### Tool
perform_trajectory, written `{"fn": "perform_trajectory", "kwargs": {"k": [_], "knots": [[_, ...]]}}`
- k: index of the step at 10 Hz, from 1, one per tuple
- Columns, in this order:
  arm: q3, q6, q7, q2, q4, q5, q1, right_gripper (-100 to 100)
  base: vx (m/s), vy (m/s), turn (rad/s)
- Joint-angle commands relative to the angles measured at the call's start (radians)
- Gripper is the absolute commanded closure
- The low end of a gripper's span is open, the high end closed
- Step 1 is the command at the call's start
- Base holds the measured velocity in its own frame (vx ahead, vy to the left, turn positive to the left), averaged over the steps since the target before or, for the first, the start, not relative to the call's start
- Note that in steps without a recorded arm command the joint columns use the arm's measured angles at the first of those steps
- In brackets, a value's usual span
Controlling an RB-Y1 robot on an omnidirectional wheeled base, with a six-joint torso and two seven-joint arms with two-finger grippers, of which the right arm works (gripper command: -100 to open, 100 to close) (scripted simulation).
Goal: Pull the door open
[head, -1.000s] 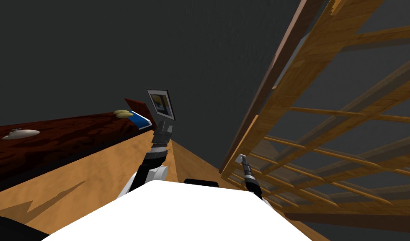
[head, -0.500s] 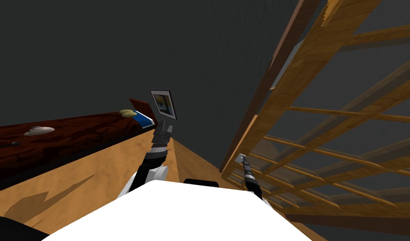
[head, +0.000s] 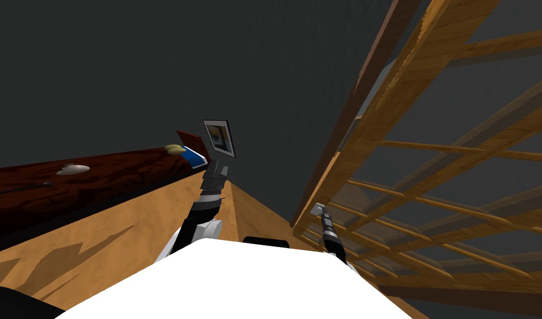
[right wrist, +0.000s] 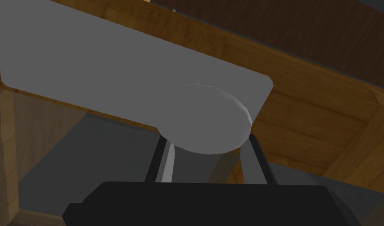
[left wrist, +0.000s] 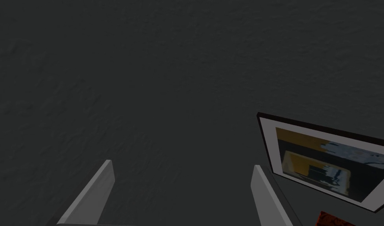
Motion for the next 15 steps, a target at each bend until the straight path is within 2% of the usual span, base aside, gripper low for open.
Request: {"fn": "perform_trajectory", "kwargs": {"k": [1, 4, 6, 9, 10, 11, 15], "knots": [[0.020, 0.000, -0.050, 0.001, -0.002, -0.027, -0.004, 100, -0.060, -0.016, 0.085], [0.031, 0.001, -0.110, -0.001, -0.002, -0.046, -0.005, 100, -0.042, -0.010, 0.032], [0.053, 0.003, -0.174, -0.006, -0.002, -0.086, -0.006, 100, -0.051, -0.014, 0.074], [0.064, 0.003, -0.234, -0.008, -0.002, -0.106, -0.007, 100, -0.044, -0.014, 0.040], [0.074, 0.004, -0.272, -0.010, -0.002, -0.125, -0.008, 100, -0.045, -0.008, 0.048], [0.068, 0.016, -0.282, -0.011, 0.000, -0.130, -0.002, -100, -0.035, -0.020, 0.022], [0.082, 0.018, -0.385, -0.001, -0.001, -0.166, -0.011, -100, -0.041, -0.004, 0.025]]}}
